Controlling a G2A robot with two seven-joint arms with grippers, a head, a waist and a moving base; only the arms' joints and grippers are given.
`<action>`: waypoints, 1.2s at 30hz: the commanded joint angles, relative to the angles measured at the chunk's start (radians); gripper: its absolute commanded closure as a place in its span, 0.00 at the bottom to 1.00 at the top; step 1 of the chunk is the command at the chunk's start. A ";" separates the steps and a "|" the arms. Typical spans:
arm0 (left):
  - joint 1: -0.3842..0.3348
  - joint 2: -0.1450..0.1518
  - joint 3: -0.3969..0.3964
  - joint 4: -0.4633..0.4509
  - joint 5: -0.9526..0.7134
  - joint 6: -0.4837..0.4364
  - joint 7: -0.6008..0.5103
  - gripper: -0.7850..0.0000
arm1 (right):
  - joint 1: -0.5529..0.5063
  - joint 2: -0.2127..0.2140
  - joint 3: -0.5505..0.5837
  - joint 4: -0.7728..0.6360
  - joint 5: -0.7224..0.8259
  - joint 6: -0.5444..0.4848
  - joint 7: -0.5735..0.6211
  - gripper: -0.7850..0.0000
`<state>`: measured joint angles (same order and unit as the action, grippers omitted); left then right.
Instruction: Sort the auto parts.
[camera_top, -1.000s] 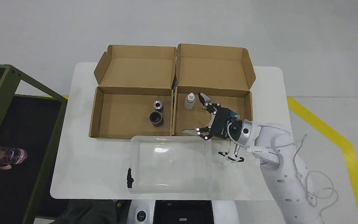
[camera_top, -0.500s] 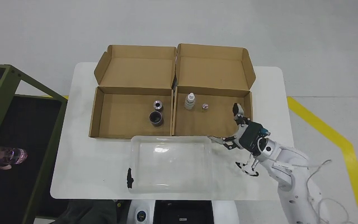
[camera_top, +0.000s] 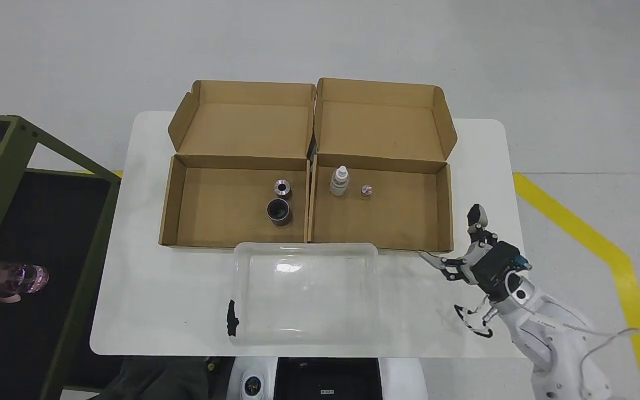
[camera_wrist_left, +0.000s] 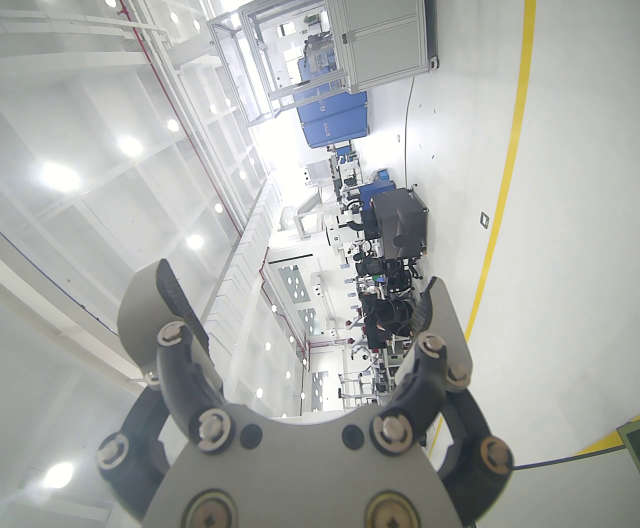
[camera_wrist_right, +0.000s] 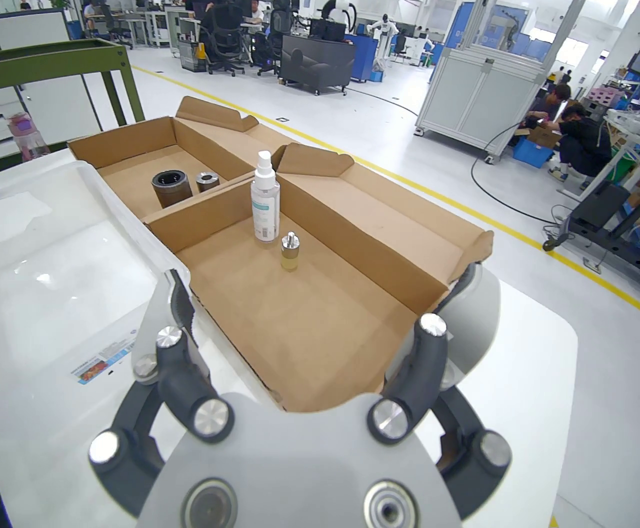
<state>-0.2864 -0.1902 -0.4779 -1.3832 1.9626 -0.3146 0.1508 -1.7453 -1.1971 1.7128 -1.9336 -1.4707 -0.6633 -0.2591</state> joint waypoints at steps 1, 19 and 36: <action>0.000 0.000 0.000 0.000 0.000 0.000 0.000 0.00 | -0.014 0.001 0.011 -0.004 -0.005 0.017 -0.007 0.00; 0.000 0.000 0.000 0.000 0.000 0.000 0.000 0.00 | -0.048 0.004 0.033 -0.007 -0.004 0.045 -0.027 0.00; 0.000 0.000 0.000 0.000 0.000 0.000 0.000 0.00 | -0.048 0.004 0.033 -0.007 -0.005 0.045 -0.027 0.00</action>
<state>-0.2864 -0.1902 -0.4779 -1.3832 1.9626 -0.3146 0.1508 -1.7935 -1.1928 1.7456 -1.9409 -1.4752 -0.6185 -0.2861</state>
